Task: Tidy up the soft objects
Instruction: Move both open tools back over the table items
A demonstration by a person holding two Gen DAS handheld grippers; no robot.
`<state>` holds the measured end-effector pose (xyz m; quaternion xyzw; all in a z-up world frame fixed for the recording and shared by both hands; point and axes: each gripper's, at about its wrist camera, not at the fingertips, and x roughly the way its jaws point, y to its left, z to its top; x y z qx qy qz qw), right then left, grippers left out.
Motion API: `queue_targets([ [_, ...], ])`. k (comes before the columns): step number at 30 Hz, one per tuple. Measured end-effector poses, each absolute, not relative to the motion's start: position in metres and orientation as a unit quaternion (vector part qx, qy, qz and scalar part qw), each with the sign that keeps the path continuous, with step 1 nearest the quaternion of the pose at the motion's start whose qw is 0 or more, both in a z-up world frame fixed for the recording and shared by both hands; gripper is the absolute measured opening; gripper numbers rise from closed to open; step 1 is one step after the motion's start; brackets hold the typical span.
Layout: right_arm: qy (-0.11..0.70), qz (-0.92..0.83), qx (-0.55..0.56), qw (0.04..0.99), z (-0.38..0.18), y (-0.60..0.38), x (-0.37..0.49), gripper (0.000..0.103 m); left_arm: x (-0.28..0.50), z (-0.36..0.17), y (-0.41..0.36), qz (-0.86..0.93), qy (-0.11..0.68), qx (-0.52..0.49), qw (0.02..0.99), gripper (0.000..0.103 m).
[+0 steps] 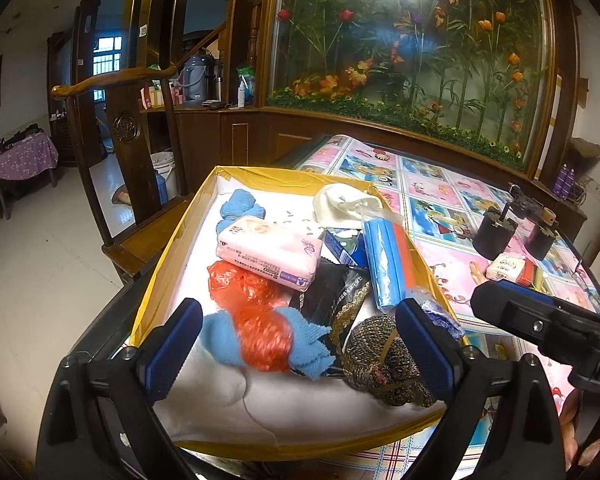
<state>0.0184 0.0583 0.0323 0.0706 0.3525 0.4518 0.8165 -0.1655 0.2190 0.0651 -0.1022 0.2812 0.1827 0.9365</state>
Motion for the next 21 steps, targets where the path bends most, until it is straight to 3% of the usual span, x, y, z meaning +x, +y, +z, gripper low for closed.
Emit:
queue_targets([
  [9,0.351,0.436,0.096,0.823,0.034,0.035,0.026,0.089,-0.165,0.068,0.209,0.182,0.283,-0.089,0.937,0.099],
  [16,0.341,0.393,0.119,0.846,0.036,0.005,0.037,0.102,-0.165,0.074,0.198,0.18,0.28,-0.076,0.94,0.099],
  [21,0.348,0.353,0.143,0.857,0.036,-0.033,0.053,0.102,-0.164,0.079,0.189,0.174,0.275,-0.066,0.943,0.099],
])
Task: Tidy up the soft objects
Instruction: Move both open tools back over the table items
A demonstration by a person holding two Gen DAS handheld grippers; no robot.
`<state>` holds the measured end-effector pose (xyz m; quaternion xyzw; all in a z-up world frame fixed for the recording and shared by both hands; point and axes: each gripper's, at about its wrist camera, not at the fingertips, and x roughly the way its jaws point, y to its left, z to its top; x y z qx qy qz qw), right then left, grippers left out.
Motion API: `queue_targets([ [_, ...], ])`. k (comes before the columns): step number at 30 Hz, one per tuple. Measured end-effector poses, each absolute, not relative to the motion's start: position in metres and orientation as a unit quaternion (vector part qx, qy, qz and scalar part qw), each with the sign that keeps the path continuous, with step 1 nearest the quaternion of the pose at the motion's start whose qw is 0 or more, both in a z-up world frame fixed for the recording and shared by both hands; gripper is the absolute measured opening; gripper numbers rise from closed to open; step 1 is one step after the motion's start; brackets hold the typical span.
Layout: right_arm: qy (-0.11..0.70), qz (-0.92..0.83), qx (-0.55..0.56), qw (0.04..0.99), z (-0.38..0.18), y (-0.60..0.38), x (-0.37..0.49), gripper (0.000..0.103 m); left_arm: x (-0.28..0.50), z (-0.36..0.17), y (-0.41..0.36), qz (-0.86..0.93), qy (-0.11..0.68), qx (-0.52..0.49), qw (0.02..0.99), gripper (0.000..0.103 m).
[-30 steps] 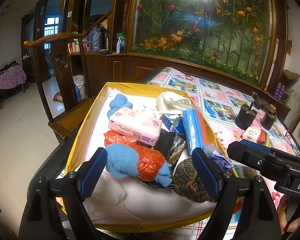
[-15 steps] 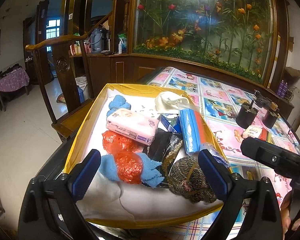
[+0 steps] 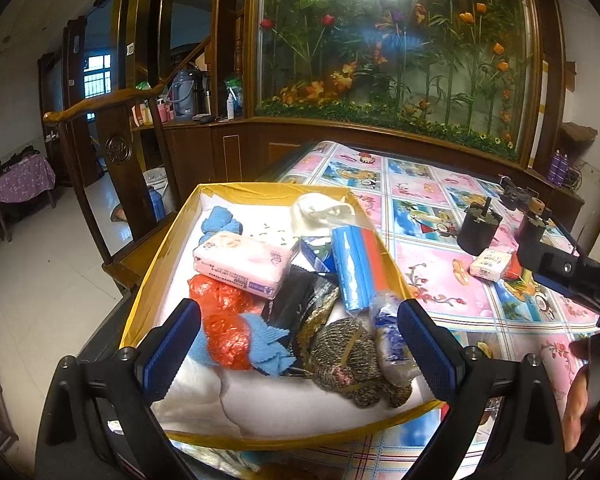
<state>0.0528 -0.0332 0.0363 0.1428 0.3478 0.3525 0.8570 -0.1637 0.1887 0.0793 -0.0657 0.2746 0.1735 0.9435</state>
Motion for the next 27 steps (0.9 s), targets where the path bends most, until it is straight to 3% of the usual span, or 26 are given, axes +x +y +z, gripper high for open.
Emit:
queue_targets([
  [19,0.479,0.176,0.247,0.824,-0.007,-0.159,0.152,0.102,-0.132,0.096,0.107,0.065,0.282,-0.012,0.957,0.099],
  [27,0.492,0.187,0.273,0.806,-0.031,-0.167,0.173,0.102,-0.067,0.102,0.072,-0.04,0.359,-0.031,0.932,0.099],
])
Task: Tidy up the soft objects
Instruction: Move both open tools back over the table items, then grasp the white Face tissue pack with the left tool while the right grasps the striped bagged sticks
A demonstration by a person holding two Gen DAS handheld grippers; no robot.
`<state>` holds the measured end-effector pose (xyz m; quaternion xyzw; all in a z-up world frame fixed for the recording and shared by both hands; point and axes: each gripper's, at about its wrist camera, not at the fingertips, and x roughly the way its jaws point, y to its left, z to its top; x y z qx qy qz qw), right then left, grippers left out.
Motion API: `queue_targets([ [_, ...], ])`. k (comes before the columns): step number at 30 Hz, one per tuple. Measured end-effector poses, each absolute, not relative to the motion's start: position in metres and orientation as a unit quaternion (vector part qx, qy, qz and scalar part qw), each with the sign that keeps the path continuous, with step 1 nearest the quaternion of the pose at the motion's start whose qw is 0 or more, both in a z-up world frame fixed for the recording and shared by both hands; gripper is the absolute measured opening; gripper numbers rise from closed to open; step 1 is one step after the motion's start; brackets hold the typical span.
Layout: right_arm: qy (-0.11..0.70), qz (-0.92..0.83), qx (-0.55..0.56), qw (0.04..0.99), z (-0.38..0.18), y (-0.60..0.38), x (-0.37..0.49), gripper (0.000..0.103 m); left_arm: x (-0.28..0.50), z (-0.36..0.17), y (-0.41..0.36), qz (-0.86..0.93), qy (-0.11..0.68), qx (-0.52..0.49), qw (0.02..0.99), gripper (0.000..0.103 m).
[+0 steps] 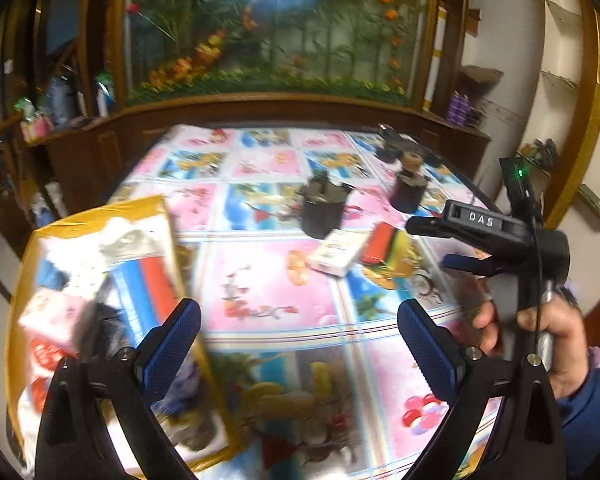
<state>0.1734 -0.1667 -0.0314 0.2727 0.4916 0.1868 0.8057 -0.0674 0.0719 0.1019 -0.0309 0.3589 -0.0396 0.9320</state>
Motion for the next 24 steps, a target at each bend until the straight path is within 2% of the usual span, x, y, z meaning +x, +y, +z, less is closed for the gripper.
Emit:
queue_targets([
  [9,0.445,0.187,0.311,0.818,-0.013,-0.197,0.166,0.102,0.047,0.064,0.05,-0.096,0.484,-0.049,0.869,0.098],
  [22,0.434,0.201,0.332,0.813,-0.009,-0.199,0.164,0.102,0.107,0.028,0.037,-0.103,0.541,-0.052,0.833,0.098],
  [23,0.434,0.204,0.333,0.812,-0.009,-0.199,0.164,0.102,0.108,0.027,0.035,-0.103,0.54,-0.05,0.834,0.098],
  [24,0.433,0.205,0.333,0.812,-0.009,-0.199,0.163,0.102,0.108,0.025,0.034,-0.102,0.538,-0.047,0.836,0.09],
])
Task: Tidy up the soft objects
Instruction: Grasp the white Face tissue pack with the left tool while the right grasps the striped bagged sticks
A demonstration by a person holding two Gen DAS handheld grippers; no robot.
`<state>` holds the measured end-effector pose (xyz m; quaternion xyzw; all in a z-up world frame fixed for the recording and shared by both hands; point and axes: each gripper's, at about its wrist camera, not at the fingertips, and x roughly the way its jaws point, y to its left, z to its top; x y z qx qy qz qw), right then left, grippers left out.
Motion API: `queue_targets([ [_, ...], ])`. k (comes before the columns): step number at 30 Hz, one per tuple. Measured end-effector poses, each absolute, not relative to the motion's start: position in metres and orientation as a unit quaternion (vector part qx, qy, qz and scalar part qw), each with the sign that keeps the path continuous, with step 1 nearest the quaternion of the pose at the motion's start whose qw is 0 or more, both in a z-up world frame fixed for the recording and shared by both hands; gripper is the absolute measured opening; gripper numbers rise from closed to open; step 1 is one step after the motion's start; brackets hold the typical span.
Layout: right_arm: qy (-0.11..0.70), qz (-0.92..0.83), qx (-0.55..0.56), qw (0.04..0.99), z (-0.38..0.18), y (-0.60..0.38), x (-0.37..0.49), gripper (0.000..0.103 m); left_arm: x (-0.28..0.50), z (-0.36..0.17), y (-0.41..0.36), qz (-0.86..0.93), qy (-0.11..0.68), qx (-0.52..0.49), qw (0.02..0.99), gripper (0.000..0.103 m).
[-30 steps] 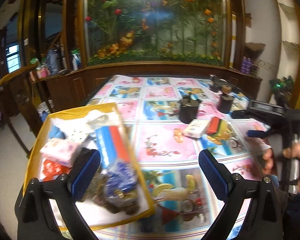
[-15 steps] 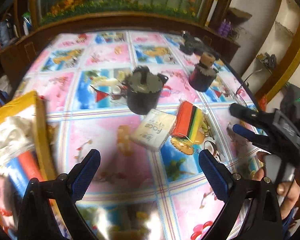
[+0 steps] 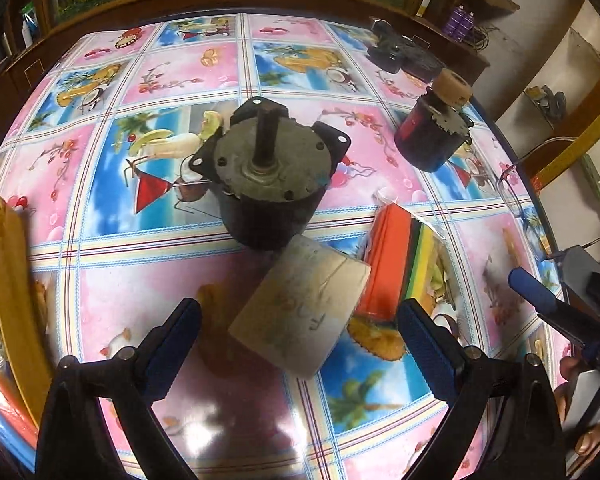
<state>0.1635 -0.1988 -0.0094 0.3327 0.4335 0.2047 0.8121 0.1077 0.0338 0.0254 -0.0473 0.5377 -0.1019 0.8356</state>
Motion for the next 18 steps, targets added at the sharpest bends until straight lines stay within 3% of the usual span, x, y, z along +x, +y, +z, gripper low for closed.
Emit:
queue_targets([
  [1,0.434,0.204,0.33,0.813,-0.009,-0.198,0.163,0.102,0.107,0.025,0.034,-0.1,0.537,-0.047,0.836,0.067],
  [2,0.435,0.202,0.326,0.815,-0.009,-0.197,0.163,0.102,0.106,0.023,0.034,-0.098,0.54,-0.048,0.834,0.057],
  [10,0.442,0.195,0.301,0.822,-0.01,-0.188,0.163,0.102,0.054,0.028,0.05,-0.048,0.496,-0.079,0.864,0.054],
  [18,0.463,0.184,0.23,0.836,-0.018,-0.156,0.165,0.102,0.013,0.024,0.047,0.015,0.42,-0.039,0.906,0.054],
])
